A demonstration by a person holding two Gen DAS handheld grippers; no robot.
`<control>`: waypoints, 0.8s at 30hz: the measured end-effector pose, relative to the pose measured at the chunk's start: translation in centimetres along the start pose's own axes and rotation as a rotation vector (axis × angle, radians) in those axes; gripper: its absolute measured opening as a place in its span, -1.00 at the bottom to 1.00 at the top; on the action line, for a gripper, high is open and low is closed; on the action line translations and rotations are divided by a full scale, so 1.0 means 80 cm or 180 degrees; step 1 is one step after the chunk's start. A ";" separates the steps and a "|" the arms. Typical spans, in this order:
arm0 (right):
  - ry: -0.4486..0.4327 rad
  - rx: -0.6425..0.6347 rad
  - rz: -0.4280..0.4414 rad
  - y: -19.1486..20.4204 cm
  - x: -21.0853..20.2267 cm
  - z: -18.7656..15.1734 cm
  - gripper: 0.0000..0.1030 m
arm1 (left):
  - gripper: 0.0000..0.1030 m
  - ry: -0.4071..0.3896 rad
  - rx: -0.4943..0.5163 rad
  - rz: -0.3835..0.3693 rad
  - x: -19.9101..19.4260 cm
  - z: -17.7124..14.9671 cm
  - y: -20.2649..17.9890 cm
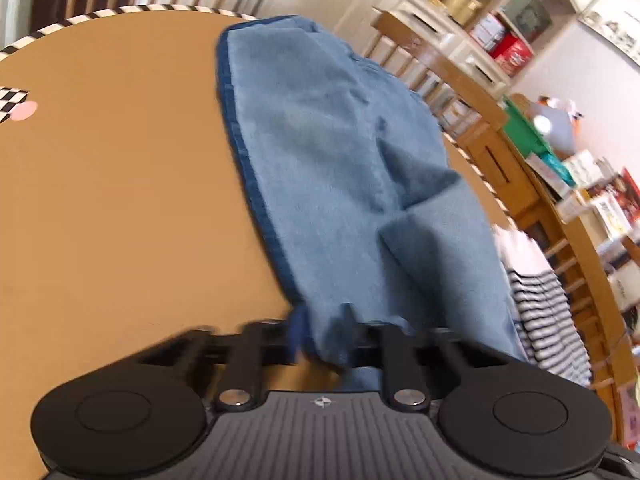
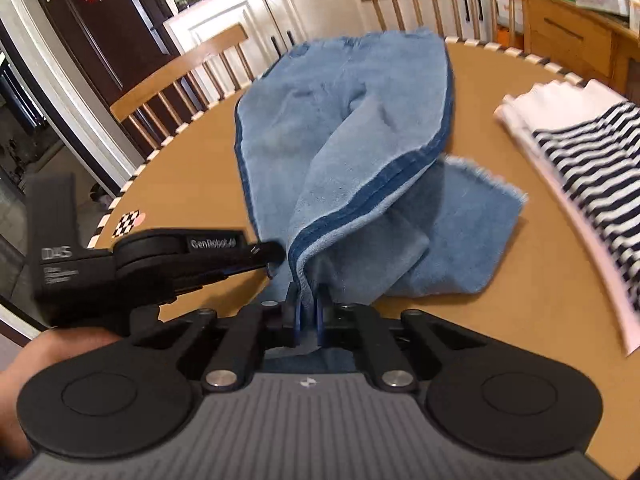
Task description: Fold clothes
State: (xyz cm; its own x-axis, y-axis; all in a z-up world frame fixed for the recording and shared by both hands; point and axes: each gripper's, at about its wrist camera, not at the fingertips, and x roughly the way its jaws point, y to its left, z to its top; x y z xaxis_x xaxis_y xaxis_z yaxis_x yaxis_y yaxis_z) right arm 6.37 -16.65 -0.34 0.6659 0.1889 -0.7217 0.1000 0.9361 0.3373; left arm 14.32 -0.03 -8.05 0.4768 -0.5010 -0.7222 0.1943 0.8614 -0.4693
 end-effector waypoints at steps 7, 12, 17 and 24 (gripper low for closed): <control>-0.0471 -0.0253 -0.0486 -0.056 -0.086 0.053 -0.88 | -0.97 -0.0185 0.0105 -0.0066 -0.052 0.028 0.019; -0.0452 -0.0170 -0.0533 -0.094 -0.095 0.074 -0.89 | -0.97 -0.0352 0.0160 -0.0030 -0.167 0.078 0.063; -0.0144 -0.0073 -0.0842 -0.116 -0.043 0.046 -0.74 | -0.98 -0.0200 -0.0011 0.0166 -0.207 0.079 0.105; -0.0689 -0.1080 -0.1176 -0.050 -0.077 -0.005 0.06 | -0.25 -0.0200 0.0315 0.0173 -0.218 0.009 0.124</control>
State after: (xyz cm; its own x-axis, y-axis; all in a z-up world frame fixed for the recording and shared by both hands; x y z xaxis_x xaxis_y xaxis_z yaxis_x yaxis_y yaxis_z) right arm 1.58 -21.43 2.57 0.7722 -0.2025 -0.6023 0.1357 0.9785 -0.1550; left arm 8.53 17.34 0.27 0.5412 -0.4499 -0.7105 0.2488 0.8927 -0.3758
